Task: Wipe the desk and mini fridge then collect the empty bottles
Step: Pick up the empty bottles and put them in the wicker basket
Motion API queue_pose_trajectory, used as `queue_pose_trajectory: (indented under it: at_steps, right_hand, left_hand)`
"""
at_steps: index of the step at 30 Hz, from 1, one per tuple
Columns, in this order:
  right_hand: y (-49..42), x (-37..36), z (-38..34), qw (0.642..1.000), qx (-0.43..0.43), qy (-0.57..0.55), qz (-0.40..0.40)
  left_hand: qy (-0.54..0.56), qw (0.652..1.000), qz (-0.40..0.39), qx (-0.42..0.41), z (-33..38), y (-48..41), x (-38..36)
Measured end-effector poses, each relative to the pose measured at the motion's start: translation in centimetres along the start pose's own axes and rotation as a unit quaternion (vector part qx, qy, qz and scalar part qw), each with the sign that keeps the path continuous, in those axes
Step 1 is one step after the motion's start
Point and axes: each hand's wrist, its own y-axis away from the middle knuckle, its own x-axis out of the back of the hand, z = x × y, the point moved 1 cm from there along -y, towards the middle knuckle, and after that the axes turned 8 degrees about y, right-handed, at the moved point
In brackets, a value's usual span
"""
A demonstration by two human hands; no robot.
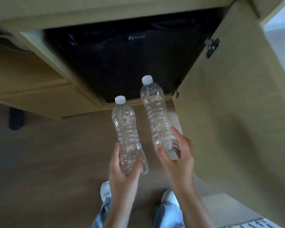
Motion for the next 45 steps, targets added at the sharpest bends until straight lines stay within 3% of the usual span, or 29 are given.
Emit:
queue_pose_trajectory:
  at_steps: [10,20,26,35,45]
  right_hand:
    - [1.4,9.7,-13.8,0.997,0.064,0.000,0.035]
    - [9.7,18.0,-21.2,0.995,0.062,-0.077,-0.003]
    - [12.1,21.8,-24.6,0.995,0.085,-0.042,0.008]
    - [14.4,24.9,-30.2,0.990,0.039,-0.102,0.083]
    - [17.9,26.8,-31.9,0.953,-0.047,-0.204,0.218]
  left_hand:
    - [0.110,0.993,-0.019,-0.025,15.0,6.5,1.6]
    - [0.081,0.992,-0.058,-0.077,24.9,15.6,5.8]
    - [0.090,0.987,-0.100,-0.088,30.0,18.3,9.0]
    - [0.049,0.957,-0.266,-0.103,34.1,19.9,10.0]
    - [-0.017,0.899,-0.413,-0.145,37.5,18.8,8.3]
